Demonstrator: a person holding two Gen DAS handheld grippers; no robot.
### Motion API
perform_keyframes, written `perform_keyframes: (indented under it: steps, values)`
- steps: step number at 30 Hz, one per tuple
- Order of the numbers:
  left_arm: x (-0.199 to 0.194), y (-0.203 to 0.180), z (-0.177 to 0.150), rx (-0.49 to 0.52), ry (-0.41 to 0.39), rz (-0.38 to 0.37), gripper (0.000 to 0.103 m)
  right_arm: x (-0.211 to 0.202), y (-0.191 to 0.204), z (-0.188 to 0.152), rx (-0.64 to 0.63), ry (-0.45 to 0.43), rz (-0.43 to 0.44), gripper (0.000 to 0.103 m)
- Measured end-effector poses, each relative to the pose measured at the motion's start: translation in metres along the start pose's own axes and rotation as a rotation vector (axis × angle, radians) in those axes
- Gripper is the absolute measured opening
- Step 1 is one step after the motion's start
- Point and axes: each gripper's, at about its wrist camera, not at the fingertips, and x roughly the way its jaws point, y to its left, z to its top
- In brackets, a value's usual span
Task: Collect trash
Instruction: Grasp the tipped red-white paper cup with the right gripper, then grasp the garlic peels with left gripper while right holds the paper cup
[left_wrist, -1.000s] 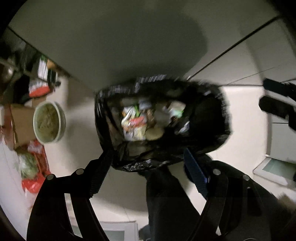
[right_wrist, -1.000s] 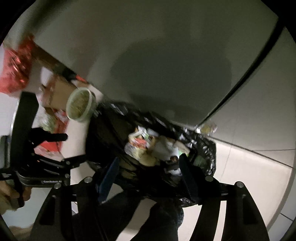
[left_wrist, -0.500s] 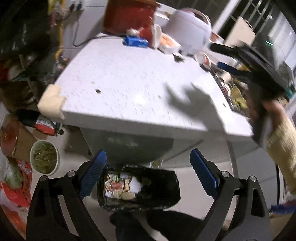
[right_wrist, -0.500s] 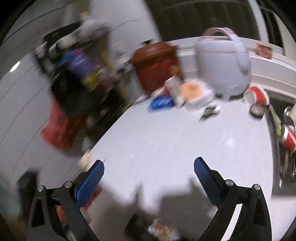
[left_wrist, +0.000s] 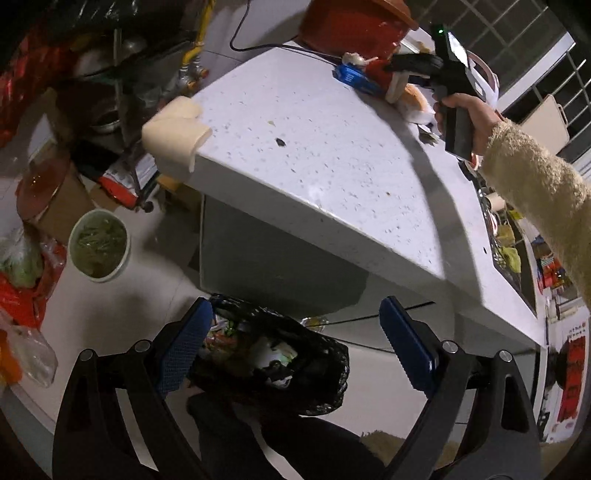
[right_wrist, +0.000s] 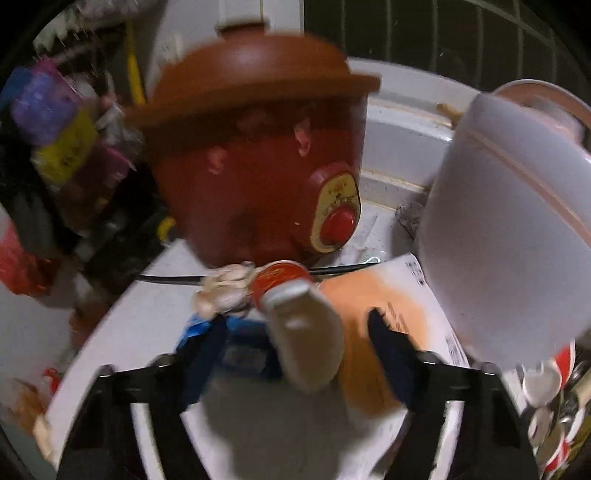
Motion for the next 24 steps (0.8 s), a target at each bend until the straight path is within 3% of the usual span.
perform_keyframes:
  steps: [1, 4, 8, 12, 19, 20, 24]
  values:
    - [0.0, -0.001, 0.006, 0.007, -0.006, 0.006, 0.09, 0.011, 0.0, 0.003, -0.006, 0.042, 0.012, 0.031]
    - [-0.001, -0.008, 0.022, 0.026, -0.028, 0.002, 0.09, 0.004, -0.006, 0.001, -0.007, 0.049, 0.059, 0.02]
    - [0.006, -0.025, 0.071, 0.087, -0.056, -0.029, 0.09, -0.052, -0.026, -0.012, 0.042, -0.013, 0.144, 0.019]
    - [0.026, -0.05, 0.13, 0.149, -0.085, -0.011, 0.09, -0.12, -0.041, -0.037, 0.052, -0.077, 0.207, 0.018]
    - [0.097, -0.096, 0.254, 0.21, -0.14, 0.066, 0.09, -0.228, -0.081, -0.128, 0.175, -0.166, 0.277, 0.019]
    - [0.111, -0.098, 0.272, 0.182, -0.145, 0.108, 0.09, -0.235, -0.084, -0.138, 0.197, -0.17, 0.282, 0.019]
    - [0.145, -0.092, 0.309, 0.076, -0.137, 0.125, 0.09, -0.256, -0.099, -0.17, 0.274, -0.179, 0.283, 0.02]
